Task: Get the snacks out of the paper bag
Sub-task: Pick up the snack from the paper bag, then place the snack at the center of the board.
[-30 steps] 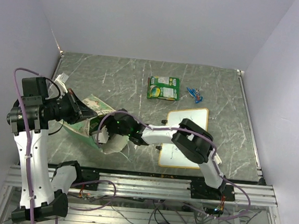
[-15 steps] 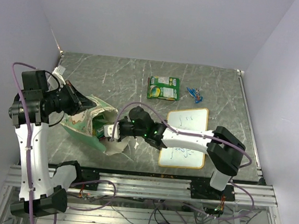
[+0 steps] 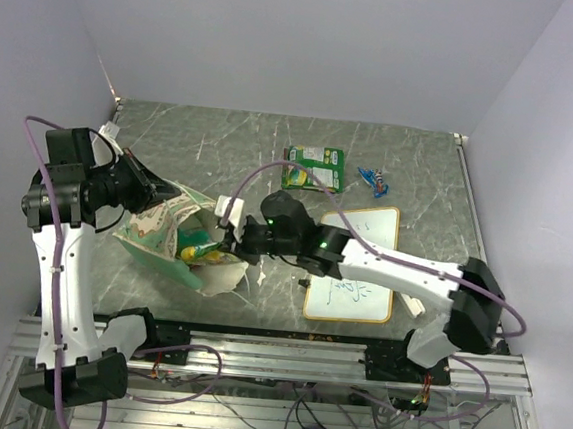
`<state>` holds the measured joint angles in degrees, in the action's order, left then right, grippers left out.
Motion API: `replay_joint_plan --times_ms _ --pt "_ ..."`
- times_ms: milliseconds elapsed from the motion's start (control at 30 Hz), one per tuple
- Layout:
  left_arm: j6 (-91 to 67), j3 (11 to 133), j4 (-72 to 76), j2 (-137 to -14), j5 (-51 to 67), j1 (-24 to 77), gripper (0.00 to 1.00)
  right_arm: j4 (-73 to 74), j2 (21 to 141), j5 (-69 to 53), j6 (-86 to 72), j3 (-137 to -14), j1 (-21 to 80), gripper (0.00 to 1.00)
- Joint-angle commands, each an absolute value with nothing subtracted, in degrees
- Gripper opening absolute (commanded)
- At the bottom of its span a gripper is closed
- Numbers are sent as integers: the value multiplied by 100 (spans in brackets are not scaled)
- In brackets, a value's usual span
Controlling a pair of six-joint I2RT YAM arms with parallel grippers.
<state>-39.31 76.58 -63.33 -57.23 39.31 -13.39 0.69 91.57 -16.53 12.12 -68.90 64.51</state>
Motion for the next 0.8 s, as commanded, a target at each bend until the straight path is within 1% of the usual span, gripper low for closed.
replay_joint_plan --times_ms 0,100,167,233,367,467,567,667,767 --pt "-4155 7803 -6363 -5800 3605 -1324 7 1124 8313 -1437 -92 -7402 6461 0" --pt "-4149 7971 -6650 -5925 3262 -1318 7 1938 8051 -1551 -580 -7690 6324 0" --pt "-4151 8165 -6843 -6010 2823 -1319 7 2610 7937 -1778 -896 -7941 6074 0" --pt "-4109 8277 -6987 -6102 2588 -1326 7 3112 7847 -2117 -1253 -8170 5670 0" --pt "-4059 8279 -7133 -6243 2422 -1314 7 3754 7739 -3321 -1745 -8502 4604 0" --pt "-4000 8208 -7221 -6295 2426 -1320 7 4338 7804 -3558 -1969 -8941 3975 0" --pt "-3843 8171 -7263 -6334 2465 -1321 7 4876 8059 -3256 -2143 -9363 3326 0" --pt "-3860 8084 -7126 -6354 2605 -1326 7 5190 8489 -2349 -2391 -9734 2921 0" --pt "-3865 8001 -6929 -6361 2810 -1321 7 5041 8893 -1389 -2624 -9932 2665 0"
